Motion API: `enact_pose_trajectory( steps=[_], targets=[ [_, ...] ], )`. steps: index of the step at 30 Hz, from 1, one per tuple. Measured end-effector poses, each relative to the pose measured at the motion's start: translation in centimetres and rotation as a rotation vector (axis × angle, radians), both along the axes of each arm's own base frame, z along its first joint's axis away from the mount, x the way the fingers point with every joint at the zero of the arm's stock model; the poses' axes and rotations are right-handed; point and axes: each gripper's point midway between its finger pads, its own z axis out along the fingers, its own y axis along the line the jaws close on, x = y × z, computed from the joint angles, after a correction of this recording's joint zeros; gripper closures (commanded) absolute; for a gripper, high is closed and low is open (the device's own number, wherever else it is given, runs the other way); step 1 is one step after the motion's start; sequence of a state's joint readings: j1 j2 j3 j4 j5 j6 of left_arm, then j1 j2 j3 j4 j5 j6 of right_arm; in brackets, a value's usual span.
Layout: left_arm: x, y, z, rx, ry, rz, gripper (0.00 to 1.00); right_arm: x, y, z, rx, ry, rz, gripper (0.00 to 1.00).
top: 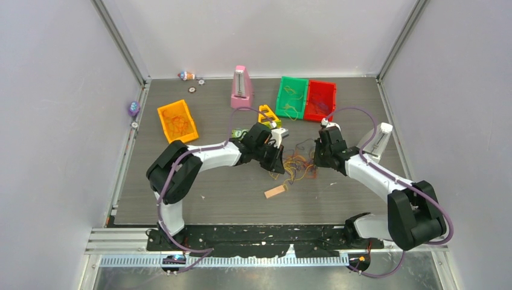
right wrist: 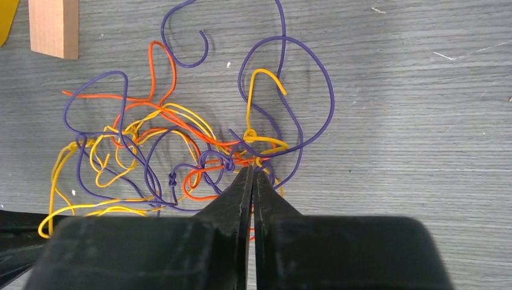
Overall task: Untangle the cables
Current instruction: Untie the cable.
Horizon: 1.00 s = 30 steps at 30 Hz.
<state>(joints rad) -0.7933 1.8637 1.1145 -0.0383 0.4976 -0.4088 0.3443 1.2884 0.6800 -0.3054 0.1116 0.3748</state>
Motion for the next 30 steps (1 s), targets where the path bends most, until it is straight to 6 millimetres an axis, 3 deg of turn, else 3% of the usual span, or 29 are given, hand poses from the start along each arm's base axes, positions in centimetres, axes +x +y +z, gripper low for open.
enact_pose_trajectory(
  steps=[4, 8, 12, 15, 17, 18, 20, 22, 30],
  targets=[
    [0.5, 0.3, -0.1, 0.023, -0.026, 0.004, 1.00, 0.1, -0.3, 0.0, -0.001, -0.003, -0.020, 0.95],
    [0.8, 2.0, 0.4, 0.043, -0.076, 0.051, 1.00, 0.3, -2.2, 0.8, -0.032, -0.040, -0.101, 0.95],
    [1.5, 6.1, 2.2, 0.029, -0.140, 0.164, 1.00, 0.8, -5.3, 3.3, -0.052, -0.134, -0.235, 0.95],
    [3.2, 9.8, 4.2, 0.002, -0.193, 0.295, 1.00, 0.7, -7.9, 5.1, -0.058, -0.210, -0.352, 0.93],
    [4.0, 11.9, 5.6, -0.018, -0.225, 0.367, 1.00, 0.5, -8.8, 5.7, -0.057, -0.238, -0.380, 0.70],
    [4.3, 12.7, 6.2, -0.025, -0.240, 0.393, 1.00, 0.4, -8.7, 5.8, -0.048, -0.244, -0.363, 0.48],
    [4.3, 13.0, 7.5, -0.046, -0.263, 0.403, 1.00, 0.5, -7.0, 5.8, 0.005, -0.239, -0.260, 0.29],
    [4.0, 12.8, 8.5, -0.067, -0.273, 0.390, 1.00, 0.6, -4.8, 5.7, 0.064, -0.227, -0.140, 0.24],
    [2.8, 12.9, 9.8, -0.070, -0.253, 0.367, 1.00, -0.2, 5.2, 5.8, 0.081, -0.163, 0.316, 0.28]
  ],
)
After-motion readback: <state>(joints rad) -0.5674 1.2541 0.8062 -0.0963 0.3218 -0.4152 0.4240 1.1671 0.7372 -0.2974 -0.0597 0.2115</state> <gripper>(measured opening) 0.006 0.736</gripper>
